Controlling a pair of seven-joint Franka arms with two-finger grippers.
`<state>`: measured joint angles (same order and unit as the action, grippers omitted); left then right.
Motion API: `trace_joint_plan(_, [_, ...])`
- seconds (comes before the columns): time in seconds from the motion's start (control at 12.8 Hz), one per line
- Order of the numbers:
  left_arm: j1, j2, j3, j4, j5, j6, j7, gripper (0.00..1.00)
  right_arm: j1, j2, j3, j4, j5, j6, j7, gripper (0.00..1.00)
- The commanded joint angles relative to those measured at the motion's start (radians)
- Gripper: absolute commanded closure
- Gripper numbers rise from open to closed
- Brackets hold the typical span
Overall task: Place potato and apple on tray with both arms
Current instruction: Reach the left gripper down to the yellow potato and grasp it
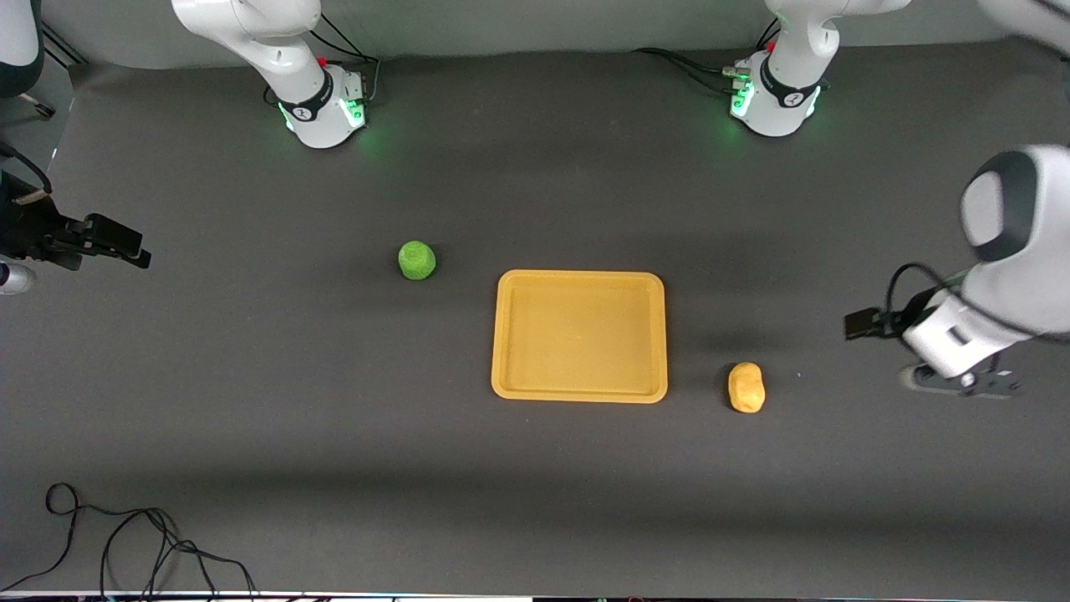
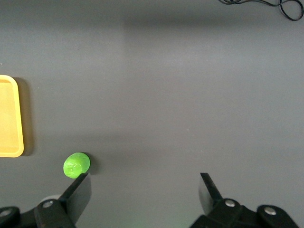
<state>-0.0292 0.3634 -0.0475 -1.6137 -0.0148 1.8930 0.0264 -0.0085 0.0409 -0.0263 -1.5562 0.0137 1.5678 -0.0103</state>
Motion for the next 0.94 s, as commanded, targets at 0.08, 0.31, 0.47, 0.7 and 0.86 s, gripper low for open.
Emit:
trace_joint_plan(0.08, [-0.109,0.207,0.006,0.009,-0.046,0.278,-0.066,0.0,0.01,0.017,-0.006,0.019,-0.001,0.0,-0.017,0.0])
trace_joint_plan(0.31, [-0.146,0.322,0.006,0.006,-0.057,0.365,-0.06,0.0,0.01,0.014,-0.006,0.01,-0.001,-0.002,-0.019,0.0])
trace_joint_plan(0.47, [-0.152,0.353,0.006,0.005,-0.057,0.363,-0.066,0.0,0.018,-0.002,-0.001,-0.022,0.0,-0.003,-0.016,0.0])
trace_joint_plan(0.7, [-0.162,0.356,0.006,0.006,-0.059,0.356,-0.092,0.49,0.111,-0.087,-0.003,-0.142,0.012,0.011,0.062,0.0])
trace_joint_plan(0.86, [-0.188,0.339,0.003,0.032,-0.06,0.354,-0.213,0.62,0.241,-0.113,-0.003,-0.185,0.025,0.02,0.259,0.0])
